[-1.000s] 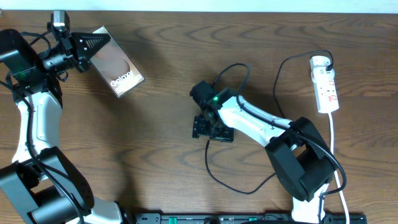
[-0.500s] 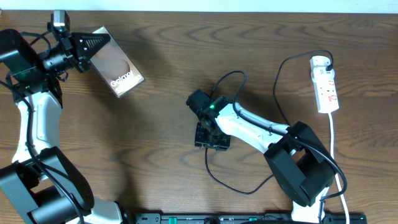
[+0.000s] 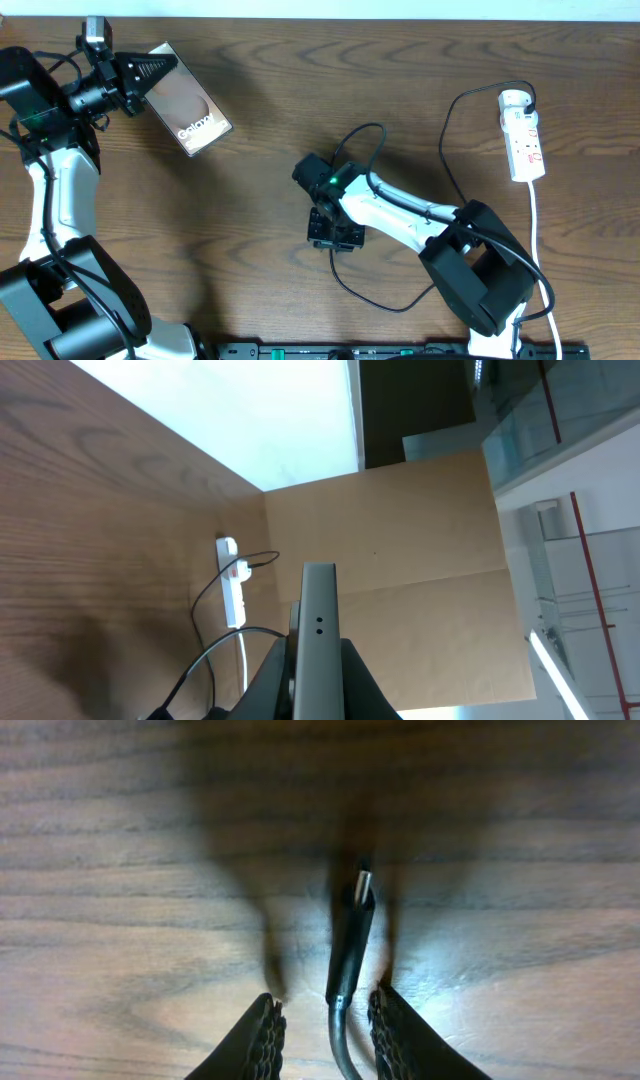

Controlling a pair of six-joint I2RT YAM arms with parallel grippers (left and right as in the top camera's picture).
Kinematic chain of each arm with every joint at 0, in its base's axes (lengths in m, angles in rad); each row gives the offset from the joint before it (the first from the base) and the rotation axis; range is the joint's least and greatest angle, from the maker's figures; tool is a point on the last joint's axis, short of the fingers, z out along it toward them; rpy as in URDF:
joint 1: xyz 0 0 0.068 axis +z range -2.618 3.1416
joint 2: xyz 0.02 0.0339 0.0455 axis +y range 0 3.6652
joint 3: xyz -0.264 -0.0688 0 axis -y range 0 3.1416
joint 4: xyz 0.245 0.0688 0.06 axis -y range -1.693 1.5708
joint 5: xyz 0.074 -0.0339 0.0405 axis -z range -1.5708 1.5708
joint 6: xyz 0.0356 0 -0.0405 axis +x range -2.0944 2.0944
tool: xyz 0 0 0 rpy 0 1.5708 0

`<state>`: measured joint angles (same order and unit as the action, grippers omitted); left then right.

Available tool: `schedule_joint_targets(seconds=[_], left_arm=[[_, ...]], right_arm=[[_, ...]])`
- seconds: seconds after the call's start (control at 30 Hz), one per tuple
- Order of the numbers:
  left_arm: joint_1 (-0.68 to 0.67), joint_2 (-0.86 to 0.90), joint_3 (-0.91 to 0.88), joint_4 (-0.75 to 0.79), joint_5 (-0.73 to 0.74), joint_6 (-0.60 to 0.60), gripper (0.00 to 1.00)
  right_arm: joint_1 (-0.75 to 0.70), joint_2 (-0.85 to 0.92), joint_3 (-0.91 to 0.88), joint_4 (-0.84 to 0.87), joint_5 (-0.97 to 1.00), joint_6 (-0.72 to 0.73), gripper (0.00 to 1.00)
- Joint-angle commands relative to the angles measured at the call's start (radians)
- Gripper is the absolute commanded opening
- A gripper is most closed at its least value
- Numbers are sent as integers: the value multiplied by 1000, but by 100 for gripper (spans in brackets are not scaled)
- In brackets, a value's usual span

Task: Plug charger to phone and switch on socket
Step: 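Lower the right gripper and grasp the charger cable's USB-C plug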

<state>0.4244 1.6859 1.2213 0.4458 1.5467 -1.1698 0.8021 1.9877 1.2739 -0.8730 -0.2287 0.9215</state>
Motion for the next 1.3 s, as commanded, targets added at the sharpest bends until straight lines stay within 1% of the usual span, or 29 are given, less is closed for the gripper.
schedule_joint_targets(seconds=[0.0, 0.17, 0.7, 1.07, 1.27], left_arm=[[2, -15, 13, 5, 25, 11, 8], [2, -15, 13, 5, 25, 11, 8], [5, -14, -8, 6, 24, 17, 7], [20, -14, -8, 6, 24, 6, 7], [20, -14, -8, 6, 24, 6, 8]], right_arm=[[8, 27, -31, 7, 17, 8, 29], [-3, 27, -31, 26, 44, 18, 31], [-35, 27, -32, 42, 68, 25, 31], [-64, 27, -32, 41, 87, 29, 27], [-47, 27, -32, 32, 87, 29, 23]])
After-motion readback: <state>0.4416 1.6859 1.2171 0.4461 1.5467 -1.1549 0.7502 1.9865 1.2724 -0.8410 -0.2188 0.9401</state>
